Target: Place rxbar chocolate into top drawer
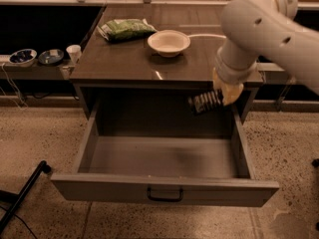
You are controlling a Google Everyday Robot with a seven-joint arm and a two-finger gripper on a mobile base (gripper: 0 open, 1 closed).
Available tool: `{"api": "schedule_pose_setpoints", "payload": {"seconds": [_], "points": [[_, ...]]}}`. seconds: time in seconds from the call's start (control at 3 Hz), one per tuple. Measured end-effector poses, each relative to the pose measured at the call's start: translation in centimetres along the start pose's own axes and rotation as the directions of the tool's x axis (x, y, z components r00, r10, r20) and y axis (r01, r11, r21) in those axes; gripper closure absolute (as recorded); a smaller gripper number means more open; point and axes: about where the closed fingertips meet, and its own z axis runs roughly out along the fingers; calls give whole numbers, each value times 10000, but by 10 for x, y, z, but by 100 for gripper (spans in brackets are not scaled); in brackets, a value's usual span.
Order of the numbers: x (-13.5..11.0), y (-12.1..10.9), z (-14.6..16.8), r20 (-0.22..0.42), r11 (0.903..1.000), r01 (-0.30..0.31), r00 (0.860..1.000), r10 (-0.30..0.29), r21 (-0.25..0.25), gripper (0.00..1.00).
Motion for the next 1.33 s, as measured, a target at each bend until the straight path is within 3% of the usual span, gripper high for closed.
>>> {"api": "schedule_pose_setpoints", "payload": {"seconds": [0.33,0.67,1.0,1.33], "points": [[-2,56,81,-213,9883,-950,9954,931,-1191,100],[-12,91,138,-255,9617,-1834,9830,1820,-2038,100],[-14,97,148,-280,9532,-2075,9781,2065,-2197,84],[-14,97,148,-280,9532,-2075,9781,2065,-2198,61]]}}
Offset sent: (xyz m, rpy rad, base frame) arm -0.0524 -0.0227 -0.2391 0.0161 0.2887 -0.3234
